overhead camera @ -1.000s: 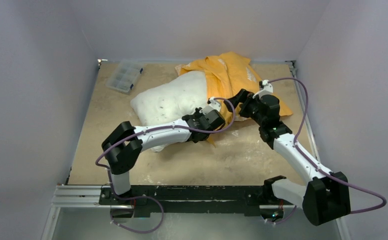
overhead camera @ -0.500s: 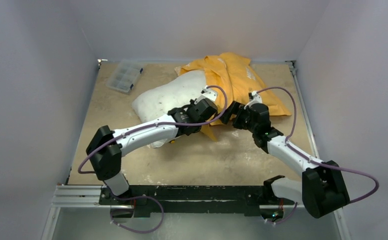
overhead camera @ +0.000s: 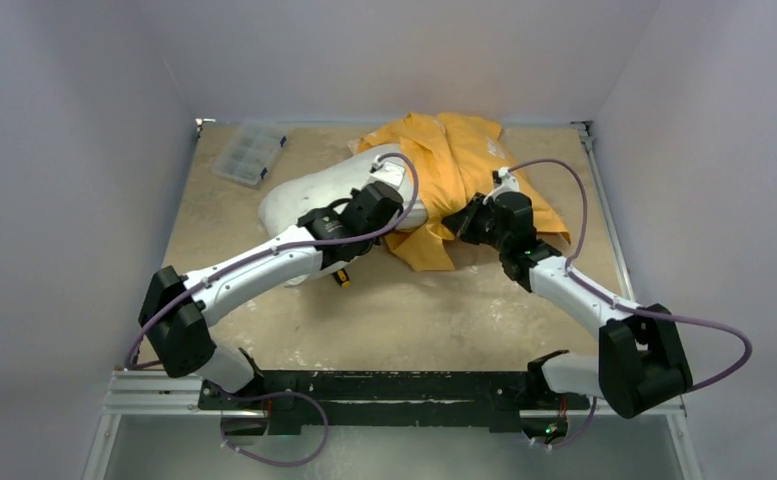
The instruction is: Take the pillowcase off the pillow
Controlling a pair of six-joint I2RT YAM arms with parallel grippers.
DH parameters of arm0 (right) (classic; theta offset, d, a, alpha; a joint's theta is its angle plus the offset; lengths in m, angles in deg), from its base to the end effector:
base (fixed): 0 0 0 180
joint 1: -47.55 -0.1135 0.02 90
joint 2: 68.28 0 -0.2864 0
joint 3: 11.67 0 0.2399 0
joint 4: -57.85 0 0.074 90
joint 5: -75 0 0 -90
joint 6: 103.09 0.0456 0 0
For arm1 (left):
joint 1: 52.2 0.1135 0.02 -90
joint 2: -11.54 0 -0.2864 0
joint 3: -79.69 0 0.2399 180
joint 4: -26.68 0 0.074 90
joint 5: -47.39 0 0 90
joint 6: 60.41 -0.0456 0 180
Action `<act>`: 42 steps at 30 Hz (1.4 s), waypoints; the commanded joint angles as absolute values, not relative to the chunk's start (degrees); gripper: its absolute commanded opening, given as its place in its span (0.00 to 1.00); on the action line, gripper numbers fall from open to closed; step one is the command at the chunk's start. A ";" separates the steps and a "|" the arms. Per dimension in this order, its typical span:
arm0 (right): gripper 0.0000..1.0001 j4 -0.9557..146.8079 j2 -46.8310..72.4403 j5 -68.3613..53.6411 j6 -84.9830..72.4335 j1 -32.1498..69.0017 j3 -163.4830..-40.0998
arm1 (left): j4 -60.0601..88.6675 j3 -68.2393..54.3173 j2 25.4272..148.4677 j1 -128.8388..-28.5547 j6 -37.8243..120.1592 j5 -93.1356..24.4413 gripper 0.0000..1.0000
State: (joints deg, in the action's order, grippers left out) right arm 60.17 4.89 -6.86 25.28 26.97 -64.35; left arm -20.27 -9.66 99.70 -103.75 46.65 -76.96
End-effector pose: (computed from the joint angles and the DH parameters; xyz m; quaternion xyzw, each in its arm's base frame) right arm 0.2520 0.1015 0.2575 0.0897 0.8269 0.3230 0.4514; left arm 0.2244 -0.2413 0.3247 0.1562 0.8783 0.0232 0.4514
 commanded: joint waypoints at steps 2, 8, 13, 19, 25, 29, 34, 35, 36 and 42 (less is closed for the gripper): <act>0.00 64.70 0.02 -15.97 23.87 34.51 -70.03 | -23.59 -8.30 90.07 -97.53 48.21 -79.46 0.00; 0.00 67.82 -5.60 -19.18 21.63 47.17 -73.98 | -26.66 -5.44 83.40 -90.61 47.08 -79.96 0.00; 0.00 68.33 -6.57 -16.84 20.57 55.75 -76.71 | -28.25 -2.55 79.21 -85.04 46.10 -79.13 0.00; 0.00 68.93 -7.81 -15.09 20.39 58.48 -78.90 | -29.72 -1.19 76.30 -83.32 45.85 -77.83 0.00; 0.00 69.76 -9.23 -16.23 23.10 62.01 -81.72 | -31.34 1.07 72.93 -83.20 47.88 -76.52 0.00; 0.00 69.28 -8.55 -15.09 24.79 63.99 -84.32 | -31.63 2.71 68.24 -82.64 49.26 -81.17 0.00; 0.00 69.09 -8.11 -15.09 25.54 64.49 -87.64 | -32.04 1.74 64.06 -82.37 50.02 -88.38 0.00; 0.00 69.31 -7.89 -15.09 25.62 64.58 -88.55 | -31.64 1.41 63.28 -82.32 49.97 -89.91 0.00; 0.00 69.68 -7.63 -15.20 25.66 64.72 -89.75 | -31.11 0.91 62.58 -82.34 49.74 -91.69 0.00; 0.00 71.00 -6.23 -15.39 25.82 65.04 -95.94 | -28.96 -4.70 61.08 -82.32 46.83 -99.80 0.00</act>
